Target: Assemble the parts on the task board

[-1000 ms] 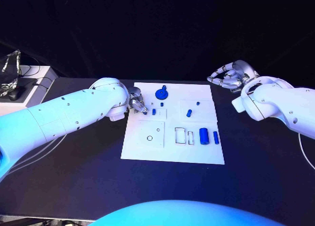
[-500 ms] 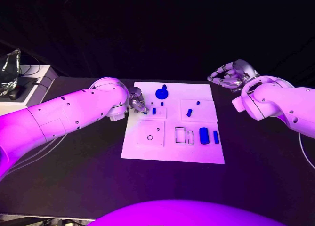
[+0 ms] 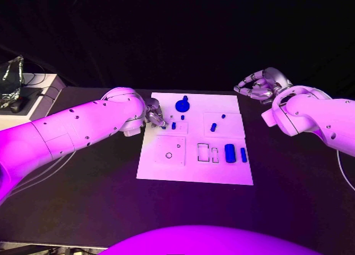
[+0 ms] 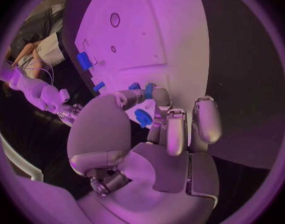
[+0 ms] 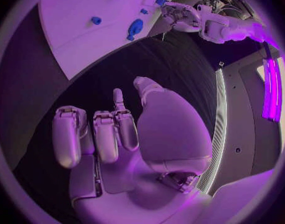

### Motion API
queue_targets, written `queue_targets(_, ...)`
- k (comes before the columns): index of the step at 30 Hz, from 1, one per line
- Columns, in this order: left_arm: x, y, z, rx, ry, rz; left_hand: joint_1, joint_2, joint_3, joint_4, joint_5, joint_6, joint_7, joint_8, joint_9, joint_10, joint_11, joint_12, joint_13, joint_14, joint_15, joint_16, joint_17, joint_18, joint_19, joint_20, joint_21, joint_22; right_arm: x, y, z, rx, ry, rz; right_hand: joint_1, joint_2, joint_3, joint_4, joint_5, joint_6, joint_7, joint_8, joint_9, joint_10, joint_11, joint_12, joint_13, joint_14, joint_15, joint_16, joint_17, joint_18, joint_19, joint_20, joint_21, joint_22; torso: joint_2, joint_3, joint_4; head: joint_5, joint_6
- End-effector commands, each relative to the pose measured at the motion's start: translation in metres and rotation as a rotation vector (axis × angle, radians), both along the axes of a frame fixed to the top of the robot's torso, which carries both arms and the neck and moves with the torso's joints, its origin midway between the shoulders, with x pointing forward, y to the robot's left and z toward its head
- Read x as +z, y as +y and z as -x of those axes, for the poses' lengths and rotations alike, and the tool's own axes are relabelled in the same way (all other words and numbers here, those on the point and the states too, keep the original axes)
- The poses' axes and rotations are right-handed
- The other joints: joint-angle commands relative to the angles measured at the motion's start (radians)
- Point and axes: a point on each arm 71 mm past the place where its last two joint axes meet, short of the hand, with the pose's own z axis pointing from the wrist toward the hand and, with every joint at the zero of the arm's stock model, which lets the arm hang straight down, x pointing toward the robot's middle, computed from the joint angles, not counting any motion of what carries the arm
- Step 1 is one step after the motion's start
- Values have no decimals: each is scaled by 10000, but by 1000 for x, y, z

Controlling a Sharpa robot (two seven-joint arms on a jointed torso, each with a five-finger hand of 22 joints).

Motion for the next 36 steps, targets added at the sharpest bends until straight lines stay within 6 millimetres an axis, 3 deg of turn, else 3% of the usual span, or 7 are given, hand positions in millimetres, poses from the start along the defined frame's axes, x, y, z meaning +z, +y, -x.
queue_targets(1,-16,4,6,28,828,-388,-308,-146,972,-1159,-61,70,-71,23,111,-6,-108,70,8,737,-91,-25,1407,-42,-4,-66,-55,-24,0,1,0,177,-20,88,1,-116,74,7,37,-78,-4,31,12,-25,-30,-56,1564,830,-50,-60,1724,140,415,-75,-46,1773,-2,9,-2,2,-5)
queue_targets(6,-17,5,5,98,895,-372,-481,-183,422,-889,-59,142,-84,-45,66,-57,-122,85,9,728,-105,-44,1369,-43,6,-81,-75,-31,0,2,0,176,-22,88,1,-116,74,7,37,-78,-4,31,12,-25,-30,-56,1564,830,-50,-60,1724,140,415,-75,-46,1773,-1,8,-1,-9,-2)
queue_targets(20,-19,7,5,105,1104,-493,-590,-295,-136,-623,-46,193,-79,-136,8,-121,-116,86,-3,724,-105,-57,1349,-39,4,-83,-105,-54,0,1,0,157,-44,93,1,-116,74,7,37,-78,-4,31,12,-25,-30,-56,1564,830,-50,-60,1724,140,415,-75,-46,1773,-2,3,2,-28,-22)
queue_targets(36,-19,7,4,174,1123,-504,-572,-219,-1362,-42,-18,261,-49,-278,-65,-173,-91,111,5,719,-83,-73,1331,-42,29,-66,-129,-49,1,0,1,145,-61,96,-20,-130,97,7,35,-88,-6,30,39,-22,-34,-63,1554,829,-54,-67,1714,143,414,-81,-66,1764,-3,3,0,-25,-18)
